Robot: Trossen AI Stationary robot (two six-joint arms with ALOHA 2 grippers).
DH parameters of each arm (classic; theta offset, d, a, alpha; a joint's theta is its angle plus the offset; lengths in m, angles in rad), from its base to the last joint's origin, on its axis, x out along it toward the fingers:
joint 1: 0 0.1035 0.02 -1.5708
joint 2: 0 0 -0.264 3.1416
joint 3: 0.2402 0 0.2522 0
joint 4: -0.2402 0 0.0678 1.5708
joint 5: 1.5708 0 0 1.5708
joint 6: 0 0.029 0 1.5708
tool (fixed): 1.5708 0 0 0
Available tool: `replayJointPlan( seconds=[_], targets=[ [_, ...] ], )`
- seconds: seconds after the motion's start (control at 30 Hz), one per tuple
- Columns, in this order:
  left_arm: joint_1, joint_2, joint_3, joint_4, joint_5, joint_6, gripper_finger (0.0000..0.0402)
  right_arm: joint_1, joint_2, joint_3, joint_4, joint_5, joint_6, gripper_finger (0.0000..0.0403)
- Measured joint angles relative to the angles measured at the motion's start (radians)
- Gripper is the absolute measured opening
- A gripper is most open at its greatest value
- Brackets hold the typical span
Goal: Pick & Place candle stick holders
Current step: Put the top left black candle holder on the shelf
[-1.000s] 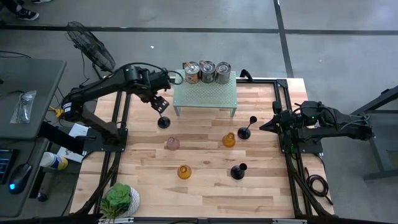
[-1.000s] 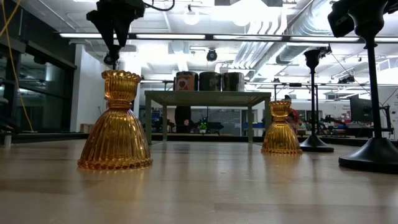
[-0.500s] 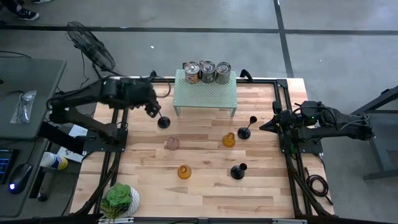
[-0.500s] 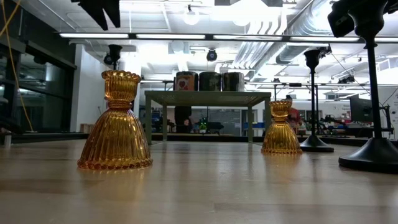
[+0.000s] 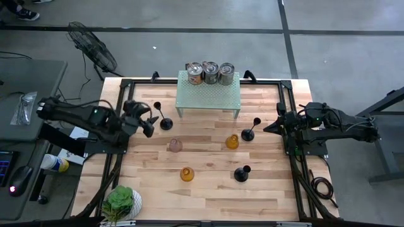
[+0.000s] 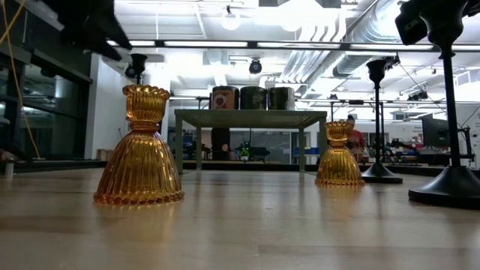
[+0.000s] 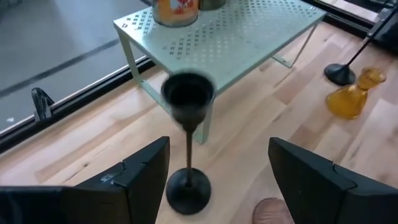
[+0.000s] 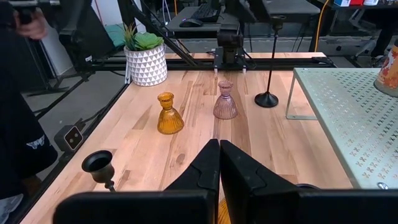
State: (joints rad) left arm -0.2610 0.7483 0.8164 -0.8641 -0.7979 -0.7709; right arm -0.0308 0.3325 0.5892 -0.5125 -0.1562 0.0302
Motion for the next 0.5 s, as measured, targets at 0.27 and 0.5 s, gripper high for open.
replayJointPlan(
  seconds=[0.27,0.5],
  targets=[
    [-0.034,-0.056,-0.221,0.211,-0.09,0.029,0.0267,0.0,0.0,0.0,0.0,0.0,0.0,0.0003],
    [-0.034,-0.057,-0.407,0.456,-0.21,0.116,0.0267,0.0,0.0,0.0,0.0,0.0,0.0,0.0003]
  ],
)
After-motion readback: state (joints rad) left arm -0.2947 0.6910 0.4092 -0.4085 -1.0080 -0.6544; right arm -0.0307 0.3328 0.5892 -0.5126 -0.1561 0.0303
